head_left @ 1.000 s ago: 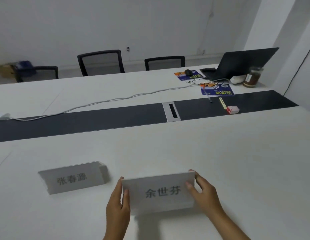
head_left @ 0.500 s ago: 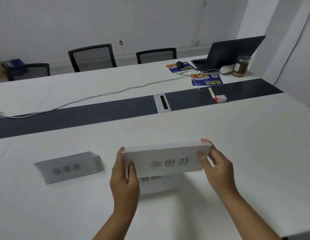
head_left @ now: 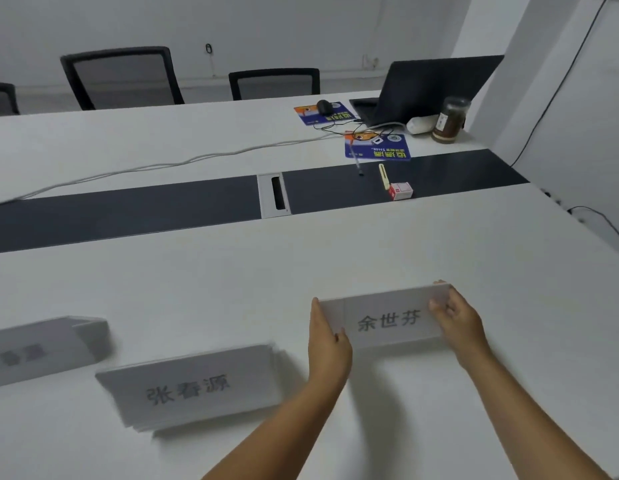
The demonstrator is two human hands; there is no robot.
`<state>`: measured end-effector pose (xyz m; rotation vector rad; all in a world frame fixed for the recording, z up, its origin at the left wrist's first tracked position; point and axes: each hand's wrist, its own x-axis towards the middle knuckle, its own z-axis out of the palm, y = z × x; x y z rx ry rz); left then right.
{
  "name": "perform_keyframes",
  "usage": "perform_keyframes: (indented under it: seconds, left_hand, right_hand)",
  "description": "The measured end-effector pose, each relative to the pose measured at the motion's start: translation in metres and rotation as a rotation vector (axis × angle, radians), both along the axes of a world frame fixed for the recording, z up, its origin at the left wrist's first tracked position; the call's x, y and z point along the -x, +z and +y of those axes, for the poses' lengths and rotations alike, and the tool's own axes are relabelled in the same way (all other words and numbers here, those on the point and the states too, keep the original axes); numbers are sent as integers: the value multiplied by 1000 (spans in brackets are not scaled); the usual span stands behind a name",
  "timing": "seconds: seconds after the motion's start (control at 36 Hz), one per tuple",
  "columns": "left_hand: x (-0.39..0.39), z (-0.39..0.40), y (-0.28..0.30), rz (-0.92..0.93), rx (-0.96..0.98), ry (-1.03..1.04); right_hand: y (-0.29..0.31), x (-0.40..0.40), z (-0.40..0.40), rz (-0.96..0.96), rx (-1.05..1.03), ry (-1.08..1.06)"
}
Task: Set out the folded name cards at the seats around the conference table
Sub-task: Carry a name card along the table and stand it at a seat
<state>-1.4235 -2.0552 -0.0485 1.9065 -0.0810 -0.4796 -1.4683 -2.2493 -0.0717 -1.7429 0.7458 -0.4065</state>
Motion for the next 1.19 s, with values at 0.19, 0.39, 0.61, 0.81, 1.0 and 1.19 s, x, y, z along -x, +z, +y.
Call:
perform_keyframes:
  seconds: [0.19,0.39,0.61,0.81,1.0,1.19]
  left_hand:
    - [-24,-20,-31,10,2,268]
    - [-51,-27,-46,-48,-27,253]
    - [-42,-20,-84,-177,-300,356]
    - [-47,-17,-92,-222,-316,376]
    - [-52,-21,-94,-212,-360,424]
    - [-57,-25,-94,-201,-394,445]
  right_hand:
    - [-40,-49,-10,11,-44,85]
    - [-50,-72,-14,45,51,119]
    - [-80,-53,2,141,383,-143]
    - [-89,-70,-5,93,541,-156]
    - [-96,-68,-4,81,581,-188]
    - [-98,-69,-4,80,582,-195]
